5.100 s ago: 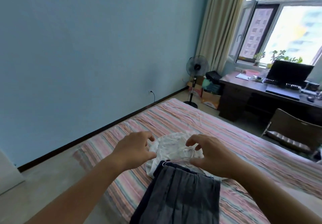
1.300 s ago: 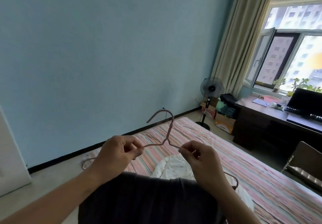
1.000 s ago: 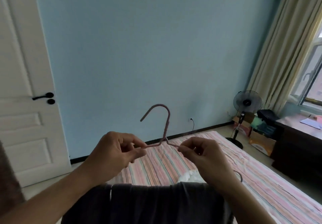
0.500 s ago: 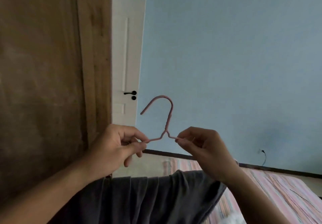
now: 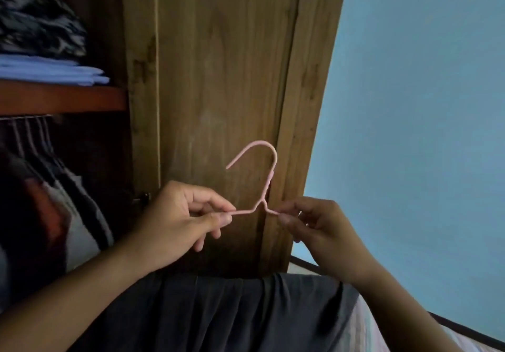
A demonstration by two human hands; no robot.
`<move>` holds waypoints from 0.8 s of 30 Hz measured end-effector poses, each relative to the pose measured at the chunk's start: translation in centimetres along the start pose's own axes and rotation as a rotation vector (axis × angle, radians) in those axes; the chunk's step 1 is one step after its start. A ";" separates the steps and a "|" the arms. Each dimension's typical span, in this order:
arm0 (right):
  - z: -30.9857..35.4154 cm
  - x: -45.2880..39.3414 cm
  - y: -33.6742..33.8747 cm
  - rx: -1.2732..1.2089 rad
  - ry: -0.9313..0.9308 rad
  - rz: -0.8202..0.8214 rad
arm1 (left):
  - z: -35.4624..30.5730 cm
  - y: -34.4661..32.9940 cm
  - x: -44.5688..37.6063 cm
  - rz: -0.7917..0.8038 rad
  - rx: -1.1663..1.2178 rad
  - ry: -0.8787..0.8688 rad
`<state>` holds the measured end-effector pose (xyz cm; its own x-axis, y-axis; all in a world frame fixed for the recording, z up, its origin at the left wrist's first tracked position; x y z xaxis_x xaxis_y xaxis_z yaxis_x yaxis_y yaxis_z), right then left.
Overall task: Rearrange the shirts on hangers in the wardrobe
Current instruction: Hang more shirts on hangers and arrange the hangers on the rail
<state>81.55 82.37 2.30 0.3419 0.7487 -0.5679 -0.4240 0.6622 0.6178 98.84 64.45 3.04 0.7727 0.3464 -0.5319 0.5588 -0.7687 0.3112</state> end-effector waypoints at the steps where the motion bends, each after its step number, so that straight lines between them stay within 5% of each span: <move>1: 0.6 -0.8 -1.0 -0.008 0.031 0.024 | -0.1 1.3 0.5 -0.023 -0.010 0.013; 13: 7.8 -8.3 -13.6 -0.235 0.297 0.278 | -1.2 14.1 9.0 -0.250 -0.203 0.210; 24: 12.2 -11.8 -21.6 -0.492 0.445 0.554 | -2.7 17.6 15.7 -0.535 -0.371 0.295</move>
<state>96.88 59.56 2.27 -0.3380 0.8105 -0.4784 -0.7824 0.0405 0.6214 121.64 57.81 2.31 0.3844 0.7959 -0.4678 0.9090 -0.2378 0.3423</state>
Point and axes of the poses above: each hand's wrist, its own x-axis away from the middle knuckle, its own y-axis out of the back of the hand, z = x × y, the point moved 1 cm from there along -x, towards the middle knuckle, and after that the axes turned 5 degrees about x, right-handed, at the moved point
